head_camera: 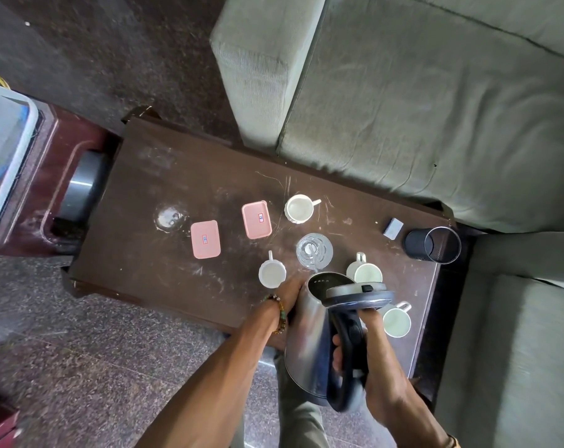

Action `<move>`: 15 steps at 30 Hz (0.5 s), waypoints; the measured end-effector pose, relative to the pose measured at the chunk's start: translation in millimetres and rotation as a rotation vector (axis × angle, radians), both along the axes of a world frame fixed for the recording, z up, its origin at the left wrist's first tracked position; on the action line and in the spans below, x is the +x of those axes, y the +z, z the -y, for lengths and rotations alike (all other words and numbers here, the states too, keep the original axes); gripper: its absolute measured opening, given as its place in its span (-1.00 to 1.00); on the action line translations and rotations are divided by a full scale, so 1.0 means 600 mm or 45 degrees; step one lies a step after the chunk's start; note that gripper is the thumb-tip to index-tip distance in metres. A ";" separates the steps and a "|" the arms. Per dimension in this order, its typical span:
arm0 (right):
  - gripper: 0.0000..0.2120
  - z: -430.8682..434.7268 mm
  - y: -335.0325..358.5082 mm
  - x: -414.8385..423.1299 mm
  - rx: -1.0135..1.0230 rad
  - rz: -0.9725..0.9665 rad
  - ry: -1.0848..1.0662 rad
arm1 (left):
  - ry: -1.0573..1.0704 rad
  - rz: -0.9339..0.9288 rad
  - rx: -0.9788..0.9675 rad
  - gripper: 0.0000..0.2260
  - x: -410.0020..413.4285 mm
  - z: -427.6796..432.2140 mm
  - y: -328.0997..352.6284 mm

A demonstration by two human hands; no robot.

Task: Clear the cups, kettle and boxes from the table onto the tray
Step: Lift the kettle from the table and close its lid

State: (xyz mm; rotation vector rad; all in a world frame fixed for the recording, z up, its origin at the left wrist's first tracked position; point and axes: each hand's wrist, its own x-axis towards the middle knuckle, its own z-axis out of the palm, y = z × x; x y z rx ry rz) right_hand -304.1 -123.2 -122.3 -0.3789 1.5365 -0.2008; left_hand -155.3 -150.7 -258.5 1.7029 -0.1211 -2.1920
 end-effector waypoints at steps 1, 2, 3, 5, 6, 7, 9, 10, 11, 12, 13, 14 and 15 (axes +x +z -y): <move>-0.23 0.000 0.001 0.001 0.004 0.004 -0.006 | 0.002 -0.015 0.005 -0.62 0.001 0.000 0.002; -0.22 0.000 0.002 0.002 0.007 0.004 -0.015 | -0.002 -0.019 0.006 -0.64 0.002 0.000 0.004; -0.23 0.000 0.003 0.002 0.007 0.004 -0.021 | -0.011 -0.016 0.006 -0.67 0.002 0.001 0.004; -0.27 -0.001 0.005 0.002 0.000 0.007 -0.024 | -0.026 -0.020 -0.005 -0.71 0.002 0.000 0.005; -0.28 -0.001 0.006 0.003 -0.003 0.010 -0.024 | -0.020 -0.025 -0.011 -0.71 0.002 0.000 0.004; -0.28 -0.001 0.008 0.004 -0.003 0.012 -0.024 | -0.017 -0.025 -0.017 -0.71 0.002 0.001 0.004; -0.27 -0.001 0.011 0.005 -0.004 0.012 -0.033 | -0.025 -0.027 -0.024 -0.70 0.002 0.001 0.007; -0.27 -0.001 0.012 0.005 -0.004 0.012 -0.041 | -0.029 -0.034 -0.032 -0.71 0.002 0.000 0.007; -0.26 -0.001 0.014 0.005 -0.002 0.012 -0.045 | -0.028 -0.032 -0.041 -0.71 0.002 0.000 0.008; -0.25 -0.001 0.015 0.005 -0.001 0.010 -0.046 | -0.025 -0.023 -0.046 -0.72 0.001 0.000 0.007; -0.25 -0.001 0.016 0.005 0.000 0.007 -0.045 | -0.017 -0.013 -0.049 -0.72 0.002 -0.001 0.006; -0.24 -0.001 0.016 0.005 0.001 0.004 -0.043 | -0.014 -0.007 -0.054 -0.72 0.002 -0.001 0.006; -0.24 -0.001 0.017 0.005 0.003 0.002 -0.041 | -0.016 -0.005 -0.057 -0.72 0.001 -0.001 0.006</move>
